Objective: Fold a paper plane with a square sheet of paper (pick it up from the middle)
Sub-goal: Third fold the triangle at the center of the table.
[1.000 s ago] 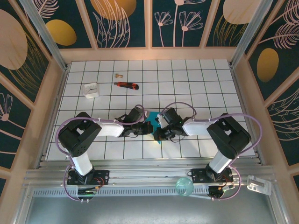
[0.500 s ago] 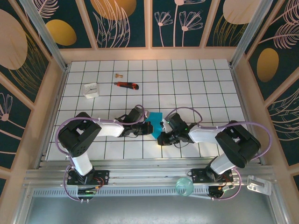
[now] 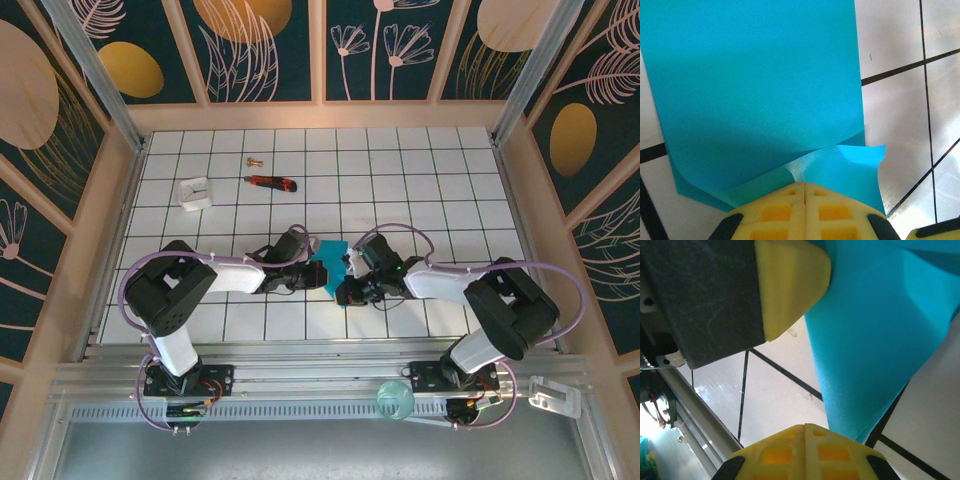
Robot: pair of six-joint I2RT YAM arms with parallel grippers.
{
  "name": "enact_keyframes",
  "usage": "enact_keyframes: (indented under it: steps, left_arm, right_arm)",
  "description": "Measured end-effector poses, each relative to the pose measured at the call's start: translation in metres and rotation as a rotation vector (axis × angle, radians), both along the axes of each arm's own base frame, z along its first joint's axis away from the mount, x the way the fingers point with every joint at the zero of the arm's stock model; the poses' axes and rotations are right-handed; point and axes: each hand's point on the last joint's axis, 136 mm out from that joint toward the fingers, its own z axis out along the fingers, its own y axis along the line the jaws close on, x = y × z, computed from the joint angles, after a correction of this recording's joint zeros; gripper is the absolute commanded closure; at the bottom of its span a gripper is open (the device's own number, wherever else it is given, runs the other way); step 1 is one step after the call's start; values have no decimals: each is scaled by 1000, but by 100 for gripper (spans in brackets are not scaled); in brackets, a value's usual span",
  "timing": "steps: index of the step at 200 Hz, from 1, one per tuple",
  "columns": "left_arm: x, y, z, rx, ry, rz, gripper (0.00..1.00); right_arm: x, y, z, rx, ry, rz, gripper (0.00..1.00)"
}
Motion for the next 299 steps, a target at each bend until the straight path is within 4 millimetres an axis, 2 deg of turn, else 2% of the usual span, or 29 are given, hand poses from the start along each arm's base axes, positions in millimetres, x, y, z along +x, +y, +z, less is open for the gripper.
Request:
enact_keyframes:
  steps: [71, 178, 218, 232, 252, 261, 276, 299]
  left_arm:
    - [0, 0, 0, 1, 1, 0, 100]
    - [0, 0, 2, 16, 14, -3, 100]
    - [-6, 2, 7, 15, 44, -6, 80]
    - [-7, -1, 18, -17, 41, -4, 75]
    - [-7, -5, 39, -73, 21, 0, 72]
    - [-8, -6, 48, -101, 11, -1, 76]
    - [-10, -8, 57, -135, 11, 3, 87]
    - [-21, -9, 50, -142, 59, 2, 99]
  right_arm:
    - [-1, -7, -17, -38, 38, -12, 100]
    - [-1, -10, -21, 5, 80, -54, 100]
    - [-2, -10, -24, 8, 115, -74, 100]
    - [-2, -10, -25, 8, 119, -77, 100]
    - [-2, -10, -25, 7, 121, -78, 100]
    - [-2, -10, -25, 7, 122, -78, 100]
    - [-2, -10, -25, 8, 122, -77, 100]
    - [-2, -11, -25, 7, 122, -77, 100]
